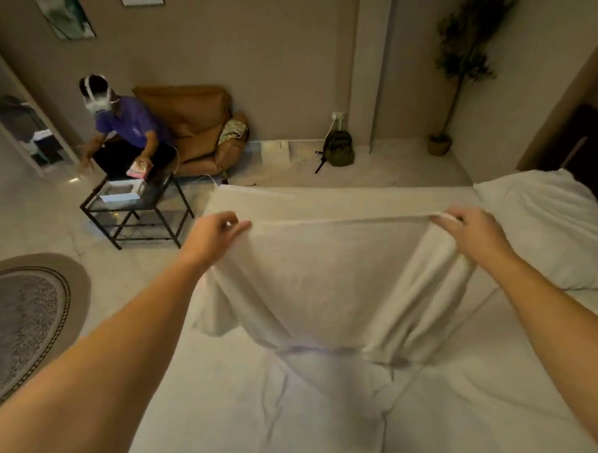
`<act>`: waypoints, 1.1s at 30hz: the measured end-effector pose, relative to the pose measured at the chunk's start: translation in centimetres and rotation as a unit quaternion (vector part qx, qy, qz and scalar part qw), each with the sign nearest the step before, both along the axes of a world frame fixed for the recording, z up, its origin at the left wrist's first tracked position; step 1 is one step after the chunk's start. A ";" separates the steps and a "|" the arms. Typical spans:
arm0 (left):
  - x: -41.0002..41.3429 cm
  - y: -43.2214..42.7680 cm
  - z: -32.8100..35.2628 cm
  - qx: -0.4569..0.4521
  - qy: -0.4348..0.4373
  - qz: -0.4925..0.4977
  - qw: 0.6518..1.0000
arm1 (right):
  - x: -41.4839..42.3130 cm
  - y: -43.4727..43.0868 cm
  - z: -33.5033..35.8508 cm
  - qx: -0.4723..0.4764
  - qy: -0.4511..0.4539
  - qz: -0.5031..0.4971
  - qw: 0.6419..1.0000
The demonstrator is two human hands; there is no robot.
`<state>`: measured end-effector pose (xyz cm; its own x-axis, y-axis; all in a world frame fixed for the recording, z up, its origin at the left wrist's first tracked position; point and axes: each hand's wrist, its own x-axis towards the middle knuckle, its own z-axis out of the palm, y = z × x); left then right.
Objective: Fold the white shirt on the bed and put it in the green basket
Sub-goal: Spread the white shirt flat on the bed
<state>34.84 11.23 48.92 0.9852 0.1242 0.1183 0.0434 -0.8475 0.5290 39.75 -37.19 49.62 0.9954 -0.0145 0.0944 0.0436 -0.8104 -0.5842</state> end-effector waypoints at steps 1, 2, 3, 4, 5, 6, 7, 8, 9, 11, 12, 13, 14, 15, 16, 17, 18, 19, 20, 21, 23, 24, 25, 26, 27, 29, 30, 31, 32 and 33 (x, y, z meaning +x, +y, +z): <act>1.5 0.3 3.9 -0.001 -0.060 0.003 0.998 | 1.4 0.1 3.7 0.017 -0.042 -0.018 0.999; 2.7 0.6 8.1 -0.001 -0.128 0.007 0.992 | 2.4 0.0 7.3 0.042 -0.091 -0.035 0.994; 3.4 0.8 12.4 0.007 -0.195 0.012 0.981 | 3.2 -0.2 10.9 0.067 -0.140 -0.053 0.986; 3.8 1.1 16.2 0.017 -0.254 0.018 0.967 | 3.7 -0.5 14.1 0.095 -0.180 -0.072 0.976; 3.7 1.3 19.9 0.026 -0.303 0.024 0.952 | 4.0 -1.0 17.3 0.114 -0.220 -0.087 0.965; 3.3 1.5 23.2 0.032 -0.341 0.028 0.939 | 3.9 -1.4 20.2 0.131 -0.257 -0.098 0.952; 2.7 1.6 26.0 0.039 -0.369 0.030 0.928 | 3.5 -1.7 22.7 0.152 -0.293 -0.104 0.938; 2.0 1.7 28.1 0.049 -0.396 0.030 0.917 | 2.9 -2.0 24.8 0.174 -0.316 -0.114 0.926; 1.1 1.9 29.7 0.062 -0.419 0.028 0.905 | 2.3 -2.2 26.4 0.194 -0.330 -0.120 0.916; -0.8 2.4 30.9 0.081 -0.448 0.023 0.890 | 0.6 -2.0 27.9 0.215 -0.346 -0.122 0.905; -1.7 2.7 30.7 0.085 -0.451 0.022 0.888 | -0.4 -1.8 27.9 0.218 -0.346 -0.119 0.905; -2.4 3.2 30.0 0.089 -0.446 0.020 0.890 | -1.3 -1.7 27.3 0.213 -0.336 -0.115 0.910; -3.2 3.7 28.9 0.094 -0.435 0.019 0.895 | -2.1 -1.7 26.4 0.203 -0.318 -0.106 0.920; -3.8 4.3 27.3 0.100 -0.418 0.020 0.903 | -2.8 -1.8 25.1 0.187 -0.288 -0.088 0.935; -4.4 4.8 25.2 0.106 -0.397 0.019 0.912 | -3.4 -2.0 23.3 0.164 -0.257 -0.074 0.950; -5.0 5.3 22.8 0.114 -0.372 0.018 0.921 | -3.8 -2.4 21.1 0.132 -0.220 -0.059 0.965; -5.7 5.7 20.1 0.124 -0.341 0.016 0.932 | -4.1 -2.8 18.6 0.097 -0.176 -0.047 0.979; -6.4 6.1 17.2 0.132 -0.306 0.009 0.943 | -4.5 -3.2 15.9 0.062 -0.131 -0.034 0.989; -7.0 6.7 14.0 0.137 -0.261 0.000 0.955 | -5.0 -3.6 12.9 0.022 -0.083 -0.032 0.996; -7.7 7.3 10.7 0.143 -0.213 -0.013 0.966 | -5.4 -3.9 9.9 -0.016 -0.038 -0.029 0.999; -9.0 8.2 3.9 0.157 -0.119 -0.033 0.980 | -6.4 -4.3 3.9 -0.065 0.036 -0.010 0.997; -9.6 8.4 0.5 0.168 -0.083 -0.041 0.981 | -6.9 -4.5 1.0 -0.078 0.065 0.001 0.995; -10.4 8.5 -2.9 0.177 -0.054 -0.048 0.982 | -7.5 -4.6 -1.9 -0.090 0.093 0.012 0.991; -11.2 8.5 -6.0 0.183 -0.029 -0.053 0.981 | -8.1 -4.7 -4.8 -0.101 0.120 0.021 0.987; -12.1 8.4 -9.2 0.188 -0.006 -0.055 0.981 | -8.9 -4.7 -7.6 -0.109 0.147 0.030 0.983; -14.2 8.1 -15.1 0.197 0.039 -0.058 0.978 | -10.7 -4.8 -12.9 -0.126 0.194 0.041 0.972; -15.2 8.0 -17.8 0.203 0.061 -0.060 0.975 | -11.7 -4.9 -15.3 -0.134 0.214 0.049 0.966; -16.2 7.8 -20.4 0.209 0.083 -0.060 0.973 | -12.7 -5.0 -17.6 -0.139 0.233 0.059 0.961; -17.2 7.4 -22.7 0.215 0.101 -0.060 0.970 | -13.8 -5.0 -19.6 -0.146 0.250 0.064 0.955; -18.0 7.1 -24.9 0.220 0.118 -0.059 0.967 | -14.7 -5.1 -21.5 -0.156 0.265 0.069 0.949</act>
